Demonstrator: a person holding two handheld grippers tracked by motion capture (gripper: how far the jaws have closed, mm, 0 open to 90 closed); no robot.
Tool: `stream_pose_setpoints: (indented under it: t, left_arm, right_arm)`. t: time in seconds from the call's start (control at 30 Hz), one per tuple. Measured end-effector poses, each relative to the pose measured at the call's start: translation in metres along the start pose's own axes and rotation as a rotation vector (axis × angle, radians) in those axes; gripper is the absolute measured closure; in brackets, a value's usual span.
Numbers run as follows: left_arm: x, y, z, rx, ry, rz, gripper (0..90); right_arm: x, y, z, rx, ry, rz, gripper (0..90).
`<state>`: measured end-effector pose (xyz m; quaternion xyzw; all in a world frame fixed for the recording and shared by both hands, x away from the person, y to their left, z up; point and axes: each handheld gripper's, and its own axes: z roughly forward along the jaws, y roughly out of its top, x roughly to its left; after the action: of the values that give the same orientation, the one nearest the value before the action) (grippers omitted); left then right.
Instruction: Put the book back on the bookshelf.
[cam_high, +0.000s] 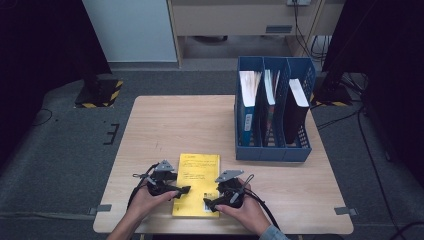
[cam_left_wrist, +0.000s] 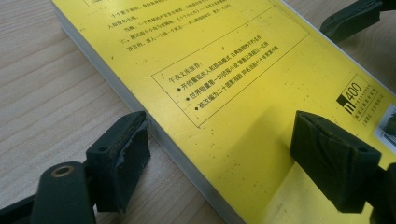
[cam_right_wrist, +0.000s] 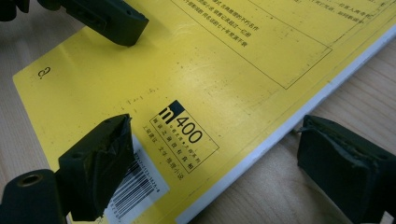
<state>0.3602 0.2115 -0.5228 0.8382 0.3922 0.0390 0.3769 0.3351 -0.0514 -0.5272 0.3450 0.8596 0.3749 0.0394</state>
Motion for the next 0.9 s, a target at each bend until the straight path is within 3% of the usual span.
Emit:
stream_pose_setpoints:
  t: [0.13,0.23,0.3,0.37,0.47,0.77,0.9]
  left_arm:
    - [0.001,0.001,-0.007,-0.044,-0.016,-0.037,23.8]
    - [-0.001,0.002,-0.015,-0.087,-0.067,-0.05,26.4]
    - [-0.007,0.002,-0.016,-0.069,-0.09,-0.034,27.4]
    - [-0.014,-0.002,-0.016,-0.028,-0.085,0.0,27.3]
    - [-0.018,-0.003,-0.016,-0.019,-0.109,0.015,27.4]
    - [-0.014,0.015,-0.009,-0.038,-0.138,0.015,27.4]
    - [-0.011,0.019,-0.006,-0.022,-0.14,0.015,27.3]
  right_arm:
    - [0.0,0.0,0.0,-0.001,0.0,0.0,11.1]
    - [0.001,0.0,0.0,0.0,0.0,0.01,11.2]
    - [0.0,-0.001,0.0,-0.004,0.001,0.004,11.3]
    - [0.001,-0.001,0.0,-0.007,-0.001,0.004,11.4]
    - [0.0,-0.001,0.0,-0.006,0.0,0.004,11.4]
    - [0.0,-0.001,0.0,-0.004,0.003,0.007,11.2]
    - [0.0,-0.001,0.0,-0.005,0.004,0.007,11.2]
